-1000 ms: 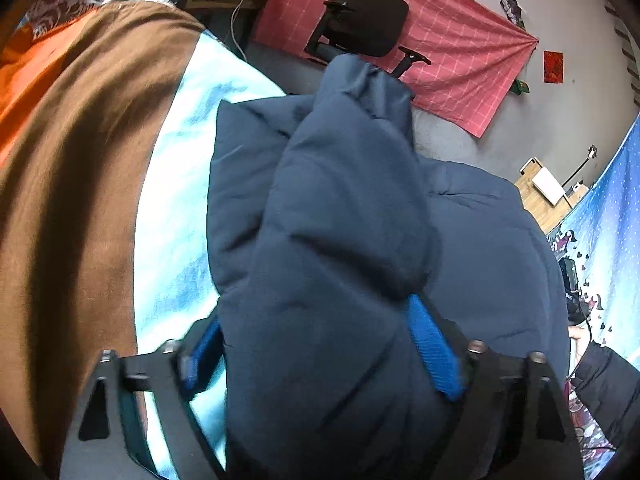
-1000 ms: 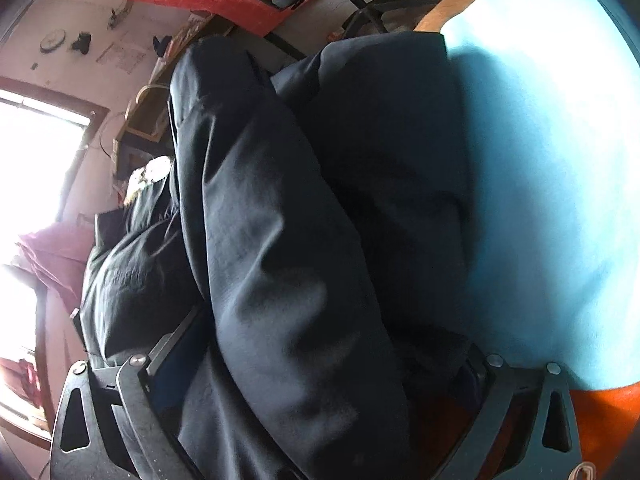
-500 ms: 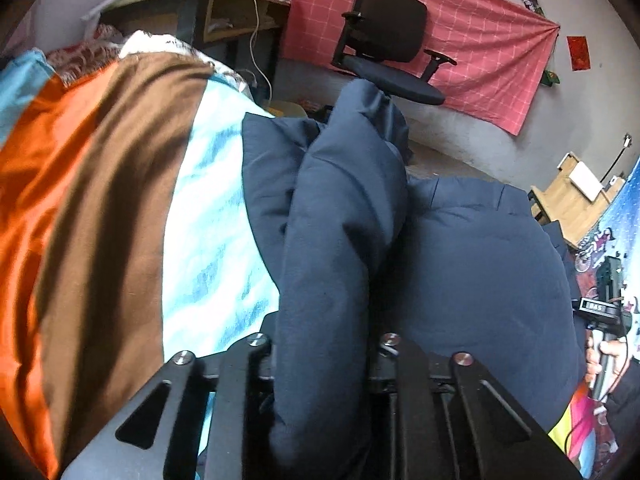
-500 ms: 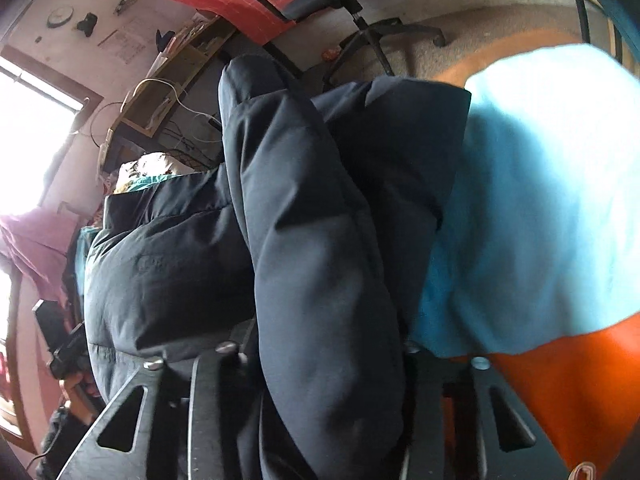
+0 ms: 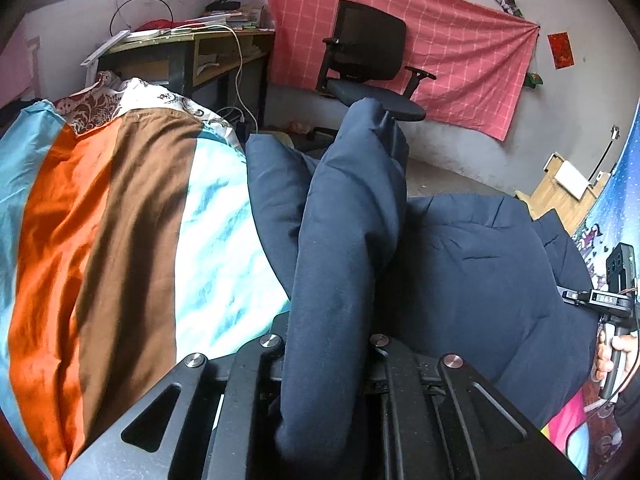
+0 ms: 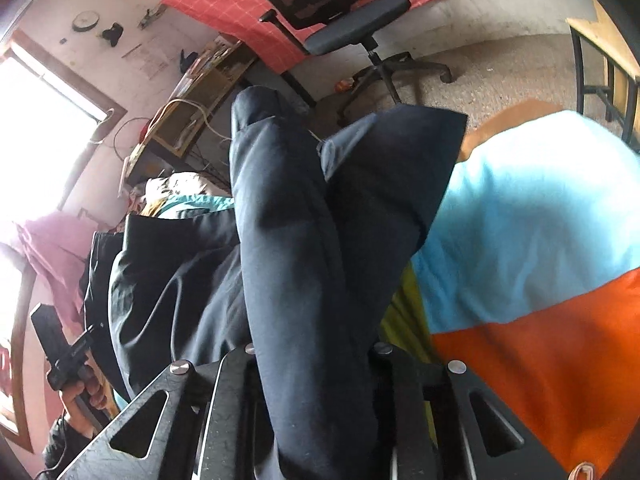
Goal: Fold large clothes
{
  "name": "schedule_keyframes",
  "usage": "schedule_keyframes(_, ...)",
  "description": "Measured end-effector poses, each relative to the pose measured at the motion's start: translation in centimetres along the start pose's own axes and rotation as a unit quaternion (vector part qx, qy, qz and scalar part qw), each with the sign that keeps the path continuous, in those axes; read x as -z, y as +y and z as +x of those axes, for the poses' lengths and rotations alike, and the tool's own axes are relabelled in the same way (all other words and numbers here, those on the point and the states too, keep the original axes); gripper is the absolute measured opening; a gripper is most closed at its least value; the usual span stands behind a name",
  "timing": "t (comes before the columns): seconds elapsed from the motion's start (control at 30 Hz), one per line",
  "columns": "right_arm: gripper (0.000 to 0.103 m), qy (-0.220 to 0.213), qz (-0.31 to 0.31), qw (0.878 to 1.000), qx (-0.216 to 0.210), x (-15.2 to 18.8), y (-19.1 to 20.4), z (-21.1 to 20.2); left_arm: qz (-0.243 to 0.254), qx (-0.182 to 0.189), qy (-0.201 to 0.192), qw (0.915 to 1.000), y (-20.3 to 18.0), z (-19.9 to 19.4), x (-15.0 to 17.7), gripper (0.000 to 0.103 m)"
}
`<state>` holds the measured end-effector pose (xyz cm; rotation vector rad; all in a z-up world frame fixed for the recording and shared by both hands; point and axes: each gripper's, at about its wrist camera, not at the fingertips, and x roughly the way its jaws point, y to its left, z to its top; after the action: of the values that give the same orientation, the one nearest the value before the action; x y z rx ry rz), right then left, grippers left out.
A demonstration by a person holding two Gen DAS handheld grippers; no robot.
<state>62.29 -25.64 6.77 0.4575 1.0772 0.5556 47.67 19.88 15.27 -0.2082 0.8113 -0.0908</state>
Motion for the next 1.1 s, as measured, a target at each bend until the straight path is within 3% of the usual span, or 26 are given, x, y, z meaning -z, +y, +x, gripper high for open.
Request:
schedule_keyframes(0.53, 0.018, 0.009, -0.019, 1.0, -0.003, 2.5, 5.5, -5.4, 0.022, -0.007, -0.019, 0.9995, -1.3, -7.7, 0.9, 0.01)
schedule_keyframes(0.77, 0.018, 0.022, -0.012, 1.0, 0.0, 4.0, 5.6, -5.3, 0.024, -0.013, -0.002, 0.9996, -1.4, -7.4, 2.9, 0.01)
schedule_keyframes(1.1, 0.018, 0.034, -0.016, 0.999, 0.026, 6.4, 4.7, -2.6, 0.019, -0.018, 0.013, 0.9996, 0.7, -4.1, 5.8, 0.01)
